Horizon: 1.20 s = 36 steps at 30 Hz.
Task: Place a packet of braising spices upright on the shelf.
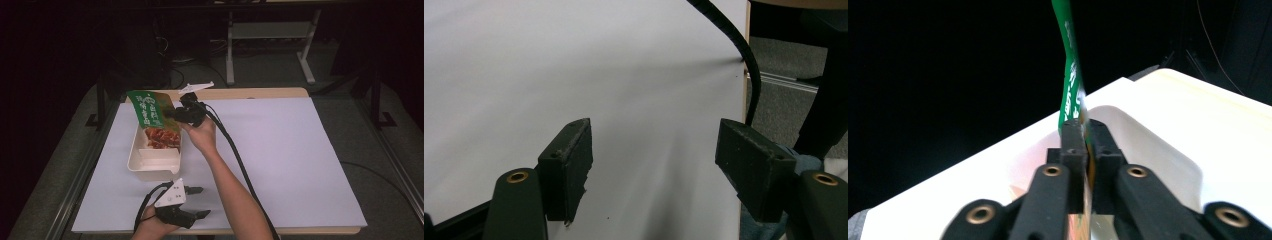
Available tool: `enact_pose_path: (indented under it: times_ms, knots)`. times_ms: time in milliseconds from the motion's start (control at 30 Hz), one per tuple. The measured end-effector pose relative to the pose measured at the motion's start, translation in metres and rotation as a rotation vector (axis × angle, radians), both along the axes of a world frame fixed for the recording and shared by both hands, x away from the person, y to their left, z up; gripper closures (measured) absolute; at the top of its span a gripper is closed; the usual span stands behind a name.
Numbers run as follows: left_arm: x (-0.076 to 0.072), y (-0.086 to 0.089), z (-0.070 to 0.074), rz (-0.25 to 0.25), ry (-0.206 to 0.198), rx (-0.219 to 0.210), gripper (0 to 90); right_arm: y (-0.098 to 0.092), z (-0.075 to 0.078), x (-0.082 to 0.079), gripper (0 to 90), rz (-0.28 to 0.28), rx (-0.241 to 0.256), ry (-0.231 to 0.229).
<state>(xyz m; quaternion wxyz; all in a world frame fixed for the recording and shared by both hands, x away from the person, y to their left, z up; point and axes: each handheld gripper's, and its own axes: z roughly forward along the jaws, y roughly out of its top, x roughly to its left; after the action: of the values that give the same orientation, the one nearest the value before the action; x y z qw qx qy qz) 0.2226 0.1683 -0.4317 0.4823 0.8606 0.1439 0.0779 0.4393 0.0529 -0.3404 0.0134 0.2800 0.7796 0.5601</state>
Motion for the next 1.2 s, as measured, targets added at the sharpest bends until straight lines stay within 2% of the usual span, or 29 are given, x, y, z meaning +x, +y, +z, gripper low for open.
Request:
enact_pose_path:
  times_ms: [367, 667, 800, 1200]
  knots:
    - [0.001, -0.002, -0.001, 0.004, -0.001, 0.011, 29.1, -0.016, 0.009, -0.004, 66.6, 0.005, -0.063, 0.007]
    - [0.002, -0.002, -0.002, 0.014, 0.001, 0.011, 28.4, -0.036, 0.012, -0.010, 62.8, 0.002, -0.078, 0.007]
    - [0.002, -0.003, -0.002, 0.018, 0.004, 0.012, 28.0, -0.043, 0.011, -0.012, 60.1, 0.005, -0.095, 0.024]
    - [0.004, -0.004, -0.004, 0.018, 0.016, 0.014, 27.6, -0.064, 0.008, -0.021, 55.7, 0.023, -0.103, 0.034]
